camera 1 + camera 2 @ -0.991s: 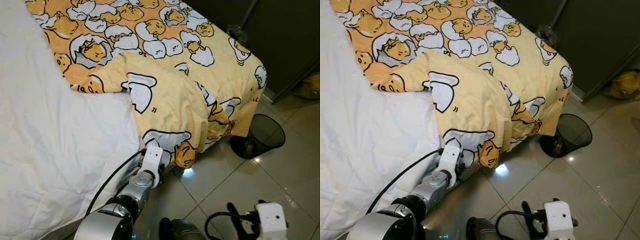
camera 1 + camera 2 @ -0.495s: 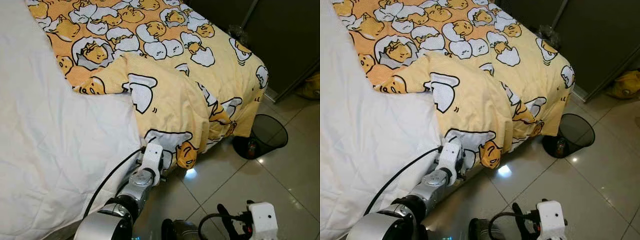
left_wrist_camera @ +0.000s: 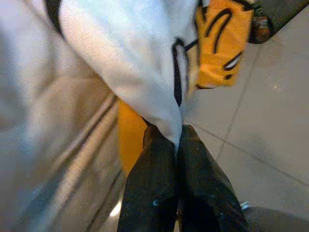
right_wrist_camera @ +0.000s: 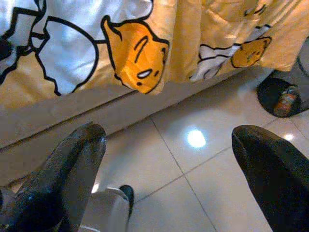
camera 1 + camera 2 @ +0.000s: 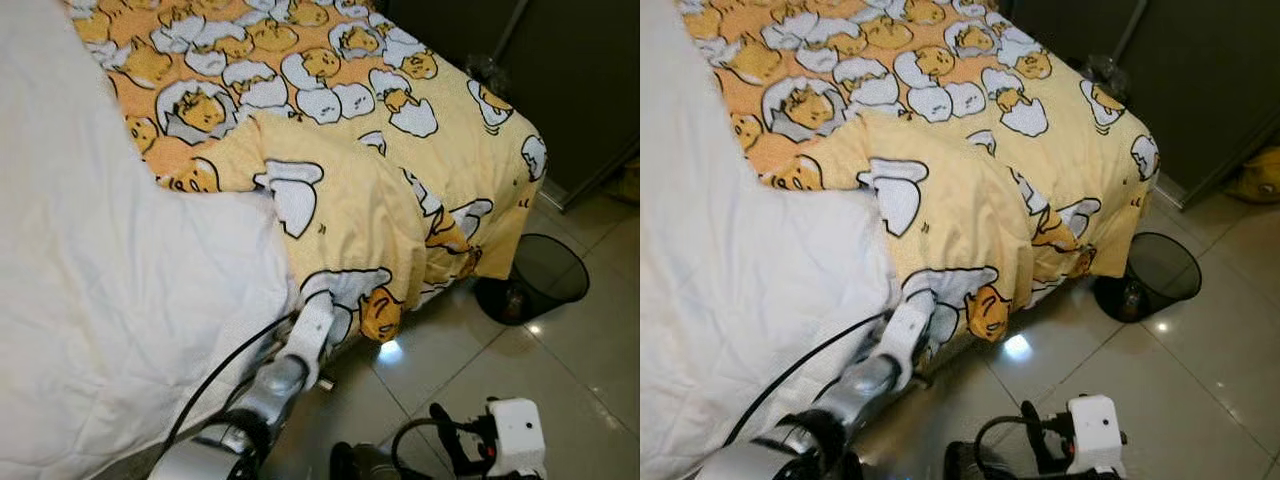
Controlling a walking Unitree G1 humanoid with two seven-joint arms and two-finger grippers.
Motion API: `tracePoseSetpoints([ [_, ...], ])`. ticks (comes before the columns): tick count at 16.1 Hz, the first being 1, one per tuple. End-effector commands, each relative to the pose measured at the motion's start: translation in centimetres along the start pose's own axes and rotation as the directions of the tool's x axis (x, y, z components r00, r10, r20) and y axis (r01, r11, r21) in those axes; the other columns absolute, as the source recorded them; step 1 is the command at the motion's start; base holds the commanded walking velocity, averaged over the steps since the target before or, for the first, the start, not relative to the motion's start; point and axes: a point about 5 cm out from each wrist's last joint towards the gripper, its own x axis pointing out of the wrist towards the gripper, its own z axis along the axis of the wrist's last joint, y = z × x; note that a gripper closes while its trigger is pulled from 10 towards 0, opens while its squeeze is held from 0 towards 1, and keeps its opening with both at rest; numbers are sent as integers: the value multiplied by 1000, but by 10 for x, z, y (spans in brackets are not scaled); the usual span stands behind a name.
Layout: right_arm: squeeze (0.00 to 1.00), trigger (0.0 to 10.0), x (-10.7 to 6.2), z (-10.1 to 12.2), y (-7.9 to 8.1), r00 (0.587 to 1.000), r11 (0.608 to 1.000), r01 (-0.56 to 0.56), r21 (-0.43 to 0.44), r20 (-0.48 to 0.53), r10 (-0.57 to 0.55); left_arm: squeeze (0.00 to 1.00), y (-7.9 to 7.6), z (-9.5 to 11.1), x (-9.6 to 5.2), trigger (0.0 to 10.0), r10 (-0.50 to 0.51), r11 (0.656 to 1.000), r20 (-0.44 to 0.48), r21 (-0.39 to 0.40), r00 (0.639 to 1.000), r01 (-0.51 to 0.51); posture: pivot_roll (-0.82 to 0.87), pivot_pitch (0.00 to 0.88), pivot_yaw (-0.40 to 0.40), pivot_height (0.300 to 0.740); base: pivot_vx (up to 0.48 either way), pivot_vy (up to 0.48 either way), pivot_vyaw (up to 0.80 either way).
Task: Clean up the room
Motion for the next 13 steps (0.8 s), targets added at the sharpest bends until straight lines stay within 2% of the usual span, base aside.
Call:
tracePoseSetpoints([
  [1, 55, 10000, 1, -4, 0, 1000, 1000, 7, -6, -12, -7, 0, -2, 2, 0, 10000, -15, 1000, 27, 12, 1000, 14, -163, 83, -57, 740, 0, 0, 0],
  [3, 51, 10000, 14, -2, 1, 1000, 1000, 0, 2, 0, 0, 0, 11, -5, -7, 10000, -11, 1000, 80, 20, 997, 9, -120, 50, -48, 740, -124, 0, 0],
  [6, 55, 10000, 26, 1, 4, 1000, 1000, -15, -1, 14, 15, 0, 16, -16, -11, 10000, -8, 1000, 58, 22, 998, 7, -102, 33, -43, 740, -408, -255, 0],
  [9, 51, 10000, 31, 2, 2, 1000, 1000, -20, -6, 19, 20, 0, 14, -23, -13, 10000, -8, 999, 37, 34, 999, 7, -100, 25, -44, 740, -412, -246, 0],
  [11, 47, 10000, 33, 1, 1, 1000, 1000, -22, -10, 17, 22, 0, 11, -23, -13, 10000, -24, 999, 48, 36, 999, 22, -102, 18, -44, 740, -229, 0, 0],
  [12, 55, 10000, 33, -1, 0, 1000, 1000, -27, -16, 11, 27, 0, 2, -21, -12, 10000, -76, 995, 54, 69, 996, 72, -101, 11, -44, 740, 0, 0, 0],
  [13, 55, 10000, 34, -2, -2, 1000, 999, -30, -22, 4, 30, 0, -17, -24, -12, 10000, -200, 975, 31, 108, 979, 196, -101, 5, -44, 740, 0, 0, 0],
])
